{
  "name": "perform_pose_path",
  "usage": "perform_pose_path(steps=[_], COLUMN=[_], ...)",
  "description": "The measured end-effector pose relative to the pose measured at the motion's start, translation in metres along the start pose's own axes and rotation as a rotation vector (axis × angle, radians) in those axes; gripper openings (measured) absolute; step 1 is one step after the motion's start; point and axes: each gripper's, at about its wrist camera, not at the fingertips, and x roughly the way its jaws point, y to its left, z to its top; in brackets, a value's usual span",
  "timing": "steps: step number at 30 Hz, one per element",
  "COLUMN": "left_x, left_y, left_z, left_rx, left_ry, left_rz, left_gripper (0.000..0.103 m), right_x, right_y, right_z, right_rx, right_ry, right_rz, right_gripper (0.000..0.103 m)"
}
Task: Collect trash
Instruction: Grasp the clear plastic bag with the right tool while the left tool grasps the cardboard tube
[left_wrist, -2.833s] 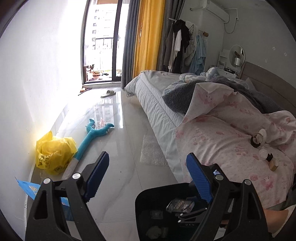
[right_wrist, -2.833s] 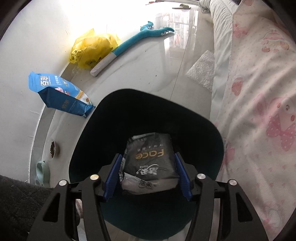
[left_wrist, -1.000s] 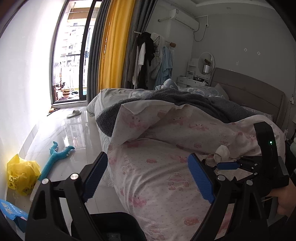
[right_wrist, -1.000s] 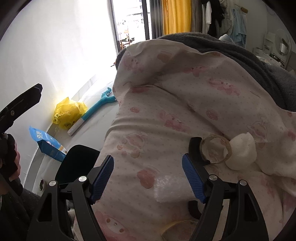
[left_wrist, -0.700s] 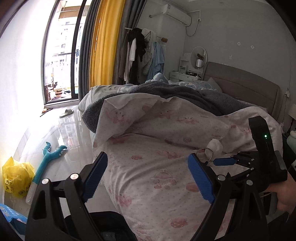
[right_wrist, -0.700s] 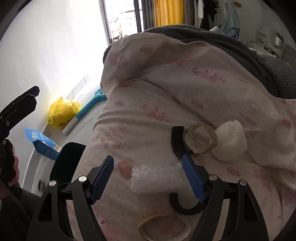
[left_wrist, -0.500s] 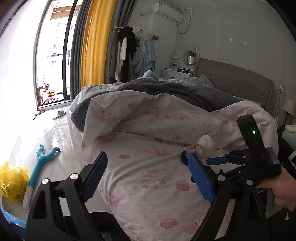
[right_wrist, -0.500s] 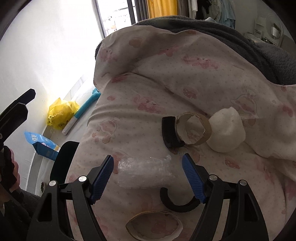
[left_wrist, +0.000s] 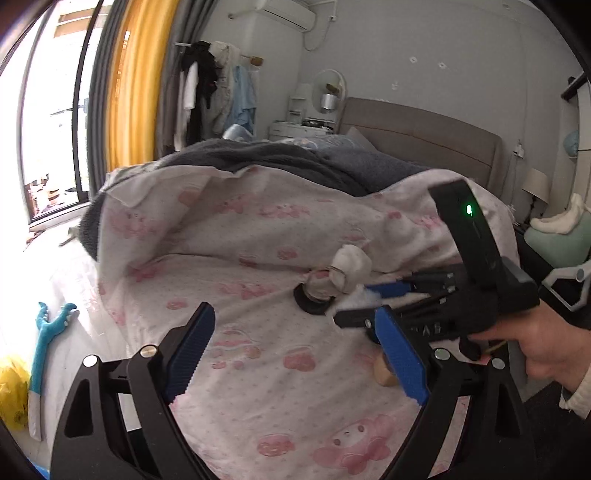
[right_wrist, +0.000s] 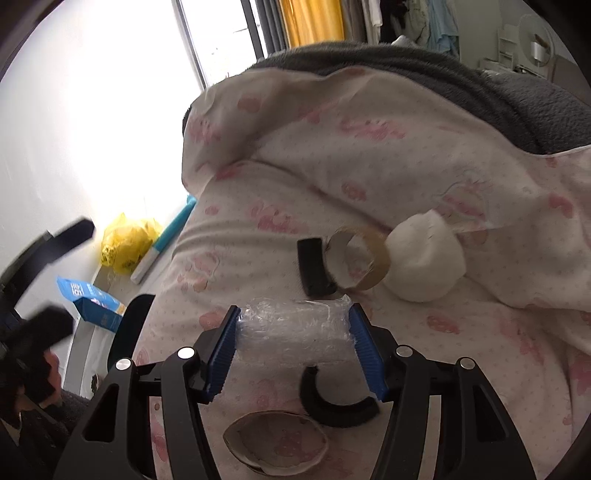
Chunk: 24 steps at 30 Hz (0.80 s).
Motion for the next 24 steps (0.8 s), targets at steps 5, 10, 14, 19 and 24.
perform_pose_path(steps=[5,10,14,19,24], left_x=[0.014,0.03,0.045,0.06,0.077], left_y=[-0.017,-0.038,-0.053,-0.07,-0.085], left_z=[-0.006,-0.015,-0.022,-0.031,-0.037], left_rx=[0.035,0.092,0.125,0.15,0.174], left_ry=[0.047,0.109,0.165,0.213,0.257], left_rz=[-0.066,-0.11,-0.159,-0.203,-0.222], left_gripper=[0.09,0.09,0.088,0.085,0.078], right_x=[-0.02,-0.029,-0.034,-0.042,-0.048], right_y=[-0.012,-0.025,-0.034,-0.048,-0.065], right_z=[0.005,0.003,-0.001,-0.005,-0.012], right_rx=[0.016,0.038,0.049,0.065,0.087], right_ry=[-0.087,-0.106,-0.112,-0.119,-0.12], right_rz=[-0.004,-0.009,-0.014,-0.02,-0.03], right_gripper=[0.06,0.06,0.06,0.06,0.06])
